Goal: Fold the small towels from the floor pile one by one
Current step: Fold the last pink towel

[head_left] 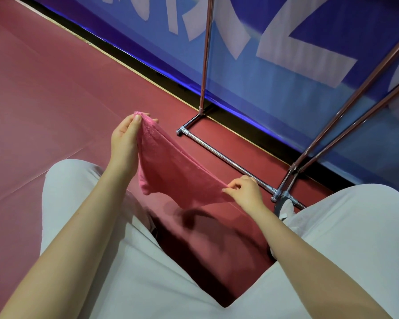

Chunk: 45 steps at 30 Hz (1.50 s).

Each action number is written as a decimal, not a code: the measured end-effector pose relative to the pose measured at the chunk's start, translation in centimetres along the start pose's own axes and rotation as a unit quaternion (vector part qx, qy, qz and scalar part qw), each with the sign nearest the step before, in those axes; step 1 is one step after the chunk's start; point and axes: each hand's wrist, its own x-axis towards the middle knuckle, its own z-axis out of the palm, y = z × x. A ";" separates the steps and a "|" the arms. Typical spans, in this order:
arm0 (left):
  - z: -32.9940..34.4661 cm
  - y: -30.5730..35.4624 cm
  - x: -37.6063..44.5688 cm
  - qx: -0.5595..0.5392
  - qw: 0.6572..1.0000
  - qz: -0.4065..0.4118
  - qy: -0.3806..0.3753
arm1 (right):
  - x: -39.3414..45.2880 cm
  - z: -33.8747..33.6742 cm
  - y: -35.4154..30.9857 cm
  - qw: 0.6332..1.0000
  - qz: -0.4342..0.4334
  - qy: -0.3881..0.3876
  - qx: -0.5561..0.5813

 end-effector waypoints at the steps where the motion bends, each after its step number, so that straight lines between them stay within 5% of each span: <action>1: 0.0 0.0 0.0 0.002 1.000 -0.001 0.001 | 0.1 0.0 0.2 1.000 -0.004 0.009 -0.019; 7: -0.3 -0.9 0.8 -0.017 0.999 -0.025 0.018 | 0.8 -0.6 -0.1 0.991 0.091 -0.052 0.084; 10: -0.5 -2.2 1.7 -0.006 0.998 -0.039 0.052 | 1.1 -1.6 -0.8 0.968 0.125 -0.010 0.218; 14: -1.6 -5.3 3.3 0.086 0.980 -0.082 0.159 | 0.9 -4.3 -3.0 0.934 0.076 0.067 0.342; 18: -2.1 -7.5 3.4 0.135 0.949 -0.145 0.246 | 0.0 -6.5 -5.1 0.892 0.030 0.040 0.450; 28: -0.3 -7.9 3.2 0.062 0.962 -0.142 0.225 | -0.6 -8.3 -6.1 0.883 -0.009 0.084 0.462; 36: 0.1 -8.2 2.9 0.242 0.953 -0.036 0.178 | -0.9 -9.0 -6.1 0.874 0.000 0.114 0.473; 45: 0.3 -8.1 3.2 0.222 0.955 -0.048 0.193 | -0.8 -8.9 -5.6 0.898 -0.004 0.158 0.410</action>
